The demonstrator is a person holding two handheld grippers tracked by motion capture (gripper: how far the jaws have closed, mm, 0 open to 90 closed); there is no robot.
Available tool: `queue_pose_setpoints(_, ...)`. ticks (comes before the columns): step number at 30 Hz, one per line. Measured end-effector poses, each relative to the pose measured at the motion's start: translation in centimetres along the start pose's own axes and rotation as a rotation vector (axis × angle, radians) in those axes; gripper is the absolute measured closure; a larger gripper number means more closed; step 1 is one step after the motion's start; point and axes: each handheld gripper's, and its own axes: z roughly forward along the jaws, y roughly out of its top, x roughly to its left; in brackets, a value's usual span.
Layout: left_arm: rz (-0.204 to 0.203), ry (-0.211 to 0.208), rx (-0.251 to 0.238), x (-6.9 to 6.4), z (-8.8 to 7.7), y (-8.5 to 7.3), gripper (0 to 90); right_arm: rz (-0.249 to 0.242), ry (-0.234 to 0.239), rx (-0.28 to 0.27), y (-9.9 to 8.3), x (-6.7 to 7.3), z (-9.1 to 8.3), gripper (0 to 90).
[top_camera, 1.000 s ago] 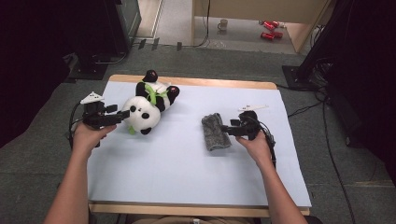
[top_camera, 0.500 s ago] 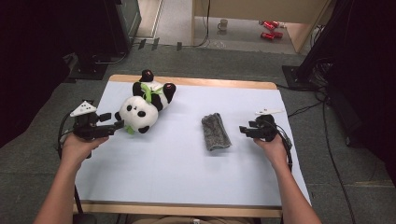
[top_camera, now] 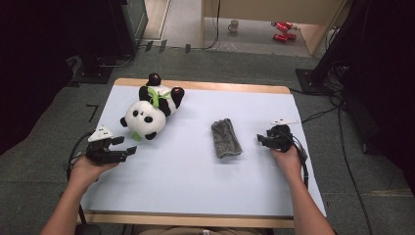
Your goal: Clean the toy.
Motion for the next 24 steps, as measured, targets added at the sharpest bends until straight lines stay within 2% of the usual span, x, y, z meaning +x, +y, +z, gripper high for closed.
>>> queue_pose_setpoints(5,0.026,-0.008,0.03,-0.2,0.9,-1.1,30.1,-0.027,-0.012,-0.076,-1.0,0.7,0.4,38.4)
queue_pose_setpoints(10,0.071,-0.009,0.066,-0.2,1.6,-2.2,29.8,-0.03,-0.014,-0.076,-1.0,0.7,0.4,38.2)
queue_pose_setpoints(13,0.065,-0.011,0.095,0.1,2.0,-2.7,29.8,-0.031,-0.015,-0.076,-1.0,0.7,0.4,37.9)
queue_pose_setpoints(16,0.076,-0.016,0.078,0.3,2.1,-3.0,29.8,-0.032,-0.016,-0.076,-1.0,0.7,0.4,37.6)
queue_pose_setpoints(21,0.101,-0.011,0.083,0.1,2.1,-3.1,28.0,-0.031,-0.02,-0.075,-1.0,0.7,0.4,34.5)
queue_pose_setpoints(24,0.093,-0.01,0.079,0.1,2.2,-3.1,27.9,-0.024,-0.034,-0.072,-1.0,0.8,0.5,30.6)
